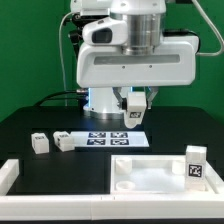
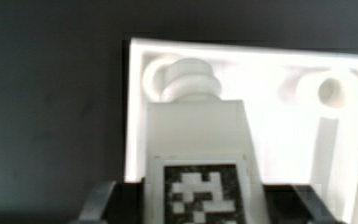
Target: Assemble square table
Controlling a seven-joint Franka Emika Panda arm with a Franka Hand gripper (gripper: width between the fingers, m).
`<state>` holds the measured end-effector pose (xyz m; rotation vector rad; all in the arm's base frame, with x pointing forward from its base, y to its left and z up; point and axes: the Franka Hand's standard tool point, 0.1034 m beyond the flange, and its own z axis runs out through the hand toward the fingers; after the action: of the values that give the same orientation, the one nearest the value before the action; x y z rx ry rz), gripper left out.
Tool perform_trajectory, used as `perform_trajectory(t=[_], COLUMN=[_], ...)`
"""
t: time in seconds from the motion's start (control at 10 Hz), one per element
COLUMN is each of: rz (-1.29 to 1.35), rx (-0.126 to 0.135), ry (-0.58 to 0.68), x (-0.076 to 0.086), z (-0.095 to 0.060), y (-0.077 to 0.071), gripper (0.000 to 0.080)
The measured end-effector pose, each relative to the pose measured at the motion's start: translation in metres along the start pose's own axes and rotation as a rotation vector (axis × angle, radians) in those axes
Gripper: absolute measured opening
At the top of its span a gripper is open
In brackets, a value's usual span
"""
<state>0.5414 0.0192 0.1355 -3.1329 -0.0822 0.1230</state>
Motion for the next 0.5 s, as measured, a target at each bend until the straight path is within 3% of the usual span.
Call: perform_trajectory(t=[0.3, 0.4, 0.5], rz=[0.006, 0.013, 0.022], rx=[-0.024, -0.03, -0.028], ry=[0.248, 0.332, 0.35], x=[0.004, 0.001, 0.005], z=[0.004, 0.019, 0.025], y=[0.005, 0.008, 0.015], gripper=[0.0285, 0.0285, 0.0285])
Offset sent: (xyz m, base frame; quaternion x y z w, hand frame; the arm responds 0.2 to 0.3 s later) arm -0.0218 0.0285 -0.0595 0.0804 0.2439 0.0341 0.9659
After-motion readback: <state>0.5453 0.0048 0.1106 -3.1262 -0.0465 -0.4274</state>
